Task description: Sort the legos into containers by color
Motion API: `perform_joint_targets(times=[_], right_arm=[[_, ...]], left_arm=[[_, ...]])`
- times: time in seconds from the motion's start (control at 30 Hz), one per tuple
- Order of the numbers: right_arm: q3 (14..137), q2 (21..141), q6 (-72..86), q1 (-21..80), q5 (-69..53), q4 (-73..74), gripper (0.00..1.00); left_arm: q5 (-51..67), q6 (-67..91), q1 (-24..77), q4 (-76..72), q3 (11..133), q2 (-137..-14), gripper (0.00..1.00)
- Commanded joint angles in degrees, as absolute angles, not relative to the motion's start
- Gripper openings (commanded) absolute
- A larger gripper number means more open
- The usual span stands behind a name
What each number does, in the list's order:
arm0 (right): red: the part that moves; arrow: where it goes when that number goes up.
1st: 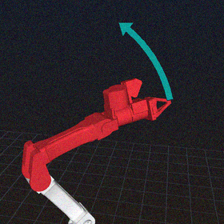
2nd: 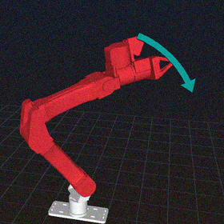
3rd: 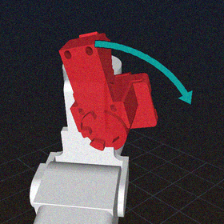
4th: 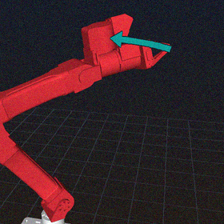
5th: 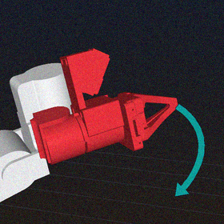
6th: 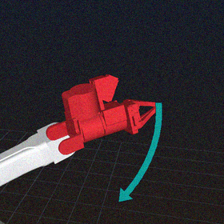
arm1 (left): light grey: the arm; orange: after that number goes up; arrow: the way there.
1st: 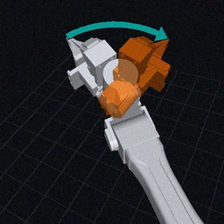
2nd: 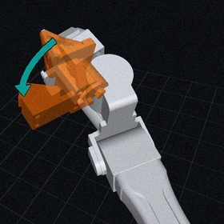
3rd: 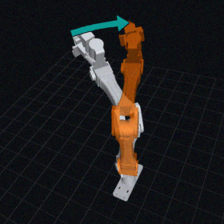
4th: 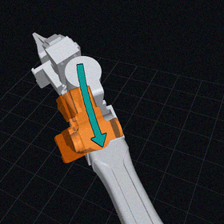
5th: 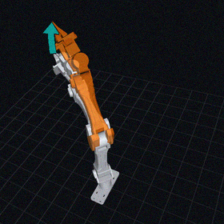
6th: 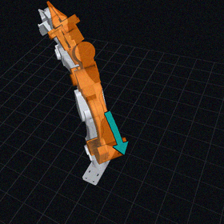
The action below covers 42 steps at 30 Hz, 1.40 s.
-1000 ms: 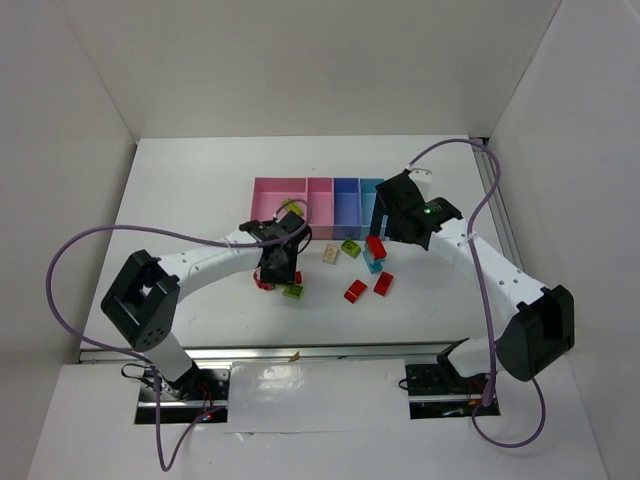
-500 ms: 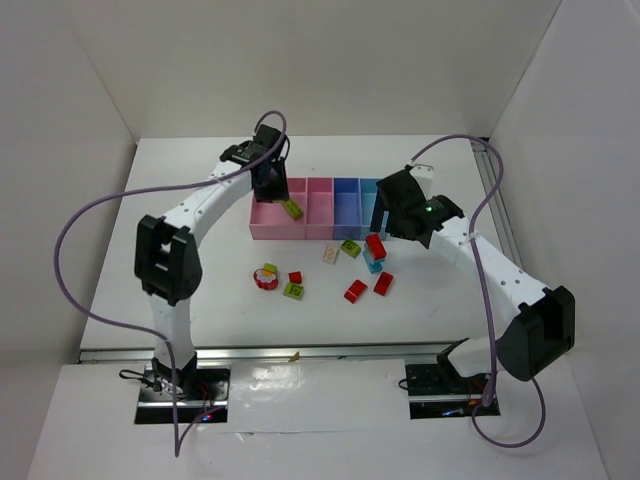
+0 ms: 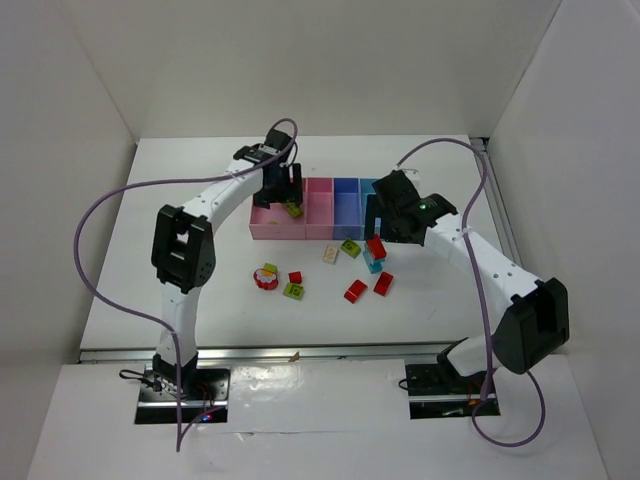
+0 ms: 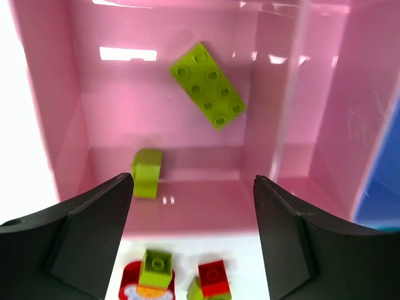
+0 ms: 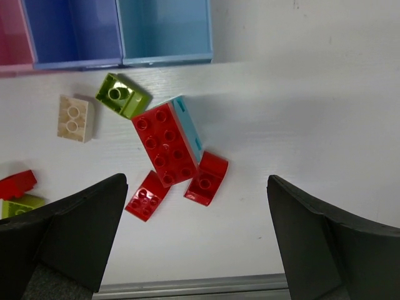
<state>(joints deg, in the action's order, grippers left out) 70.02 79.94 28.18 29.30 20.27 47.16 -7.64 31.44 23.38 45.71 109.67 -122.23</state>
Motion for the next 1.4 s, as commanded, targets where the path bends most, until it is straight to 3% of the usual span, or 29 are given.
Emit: perform_joint_targets(times=[0.0,0.3,0.47,0.7,0.87,0.93,1.0,1.13,1.37], right_arm=[[69.79,81.21,26.10,29.09,18.19,46.41,1.00],[69.26,83.67,23.64,29.09,15.38,43.50,1.00],[68.73,85.52,21.72,29.09,15.38,40.62,1.00],[68.73,90.18,19.86,29.09,14.77,37.01,0.89],[66.80,91.41,20.47,29.09,11.25,33.93,0.73],[66.80,91.41,21.09,29.09,11.25,33.93,0.62],[66.80,90.54,21.09,29.09,11.78,34.45,0.40],[68.99,87.19,21.09,29.09,13.71,37.95,0.18],[74.88,80.96,22.67,26.99,10.04,42.37,0.14]], left_arm=[[-8.34,29.79,27.40,45.36,107.33,-113.92,0.88],[-7.57,32.43,33.22,42.63,90.38,-99.85,0.84],[-6.94,32.43,33.75,41.04,87.28,-96.94,0.84],[-8.09,33.30,33.75,42.28,86.66,-96.25,0.83],[-8.70,35.42,33.75,42.10,83.32,-94.39,0.82],[-8.70,35.42,33.75,42.63,83.32,-94.39,0.82],[-8.70,35.42,33.75,43.85,83.32,-94.39,0.82],[-7.47,32.78,33.75,44.73,86.65,-94.92,0.82],[5.15,28.75,26.99,44.75,92.72,-95.28,0.85]])
